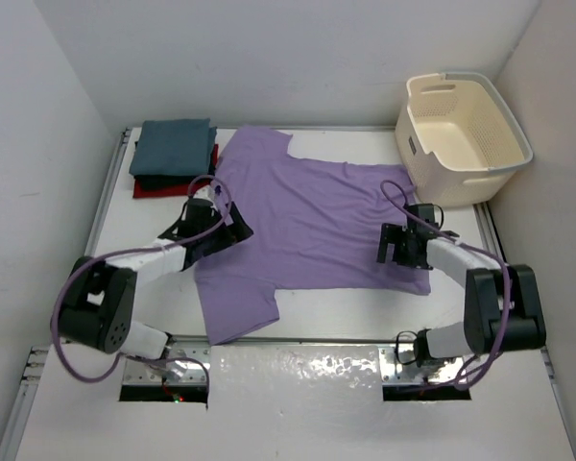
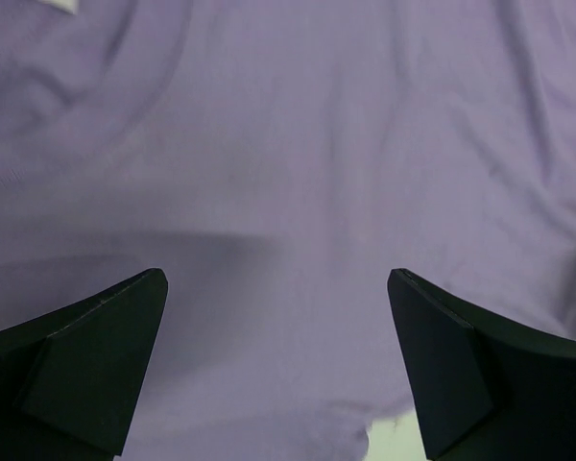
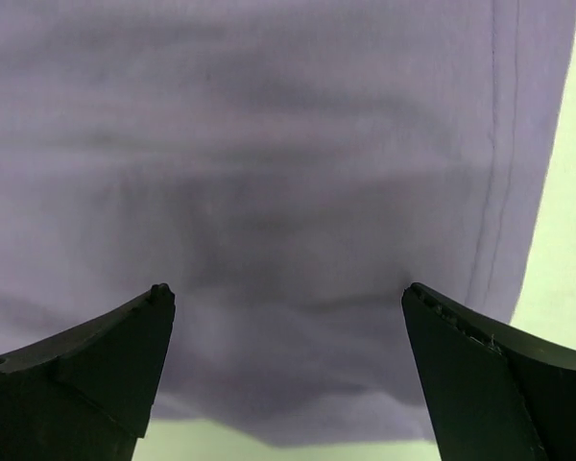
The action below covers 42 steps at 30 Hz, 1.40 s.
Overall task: Fold and stack the t-shirts
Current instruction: Flatten out the tshirt, then grap the side of the flattened tshirt closest away from the robot with both arms
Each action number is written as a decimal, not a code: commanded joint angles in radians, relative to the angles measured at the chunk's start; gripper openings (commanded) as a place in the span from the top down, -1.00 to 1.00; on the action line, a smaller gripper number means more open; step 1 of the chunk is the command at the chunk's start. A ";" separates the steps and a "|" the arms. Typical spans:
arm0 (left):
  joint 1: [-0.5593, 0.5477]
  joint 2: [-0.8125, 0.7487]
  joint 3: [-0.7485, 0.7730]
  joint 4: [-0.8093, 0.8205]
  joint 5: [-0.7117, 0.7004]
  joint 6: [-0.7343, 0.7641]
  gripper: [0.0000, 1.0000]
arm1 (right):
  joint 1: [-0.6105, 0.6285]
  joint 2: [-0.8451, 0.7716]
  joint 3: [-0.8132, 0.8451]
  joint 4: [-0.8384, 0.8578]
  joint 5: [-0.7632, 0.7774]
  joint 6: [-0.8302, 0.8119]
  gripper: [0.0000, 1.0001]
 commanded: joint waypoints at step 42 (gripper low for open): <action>-0.118 -0.403 -0.074 -0.968 0.187 -0.209 -0.84 | -0.121 -0.154 0.114 -0.248 0.166 0.204 -0.98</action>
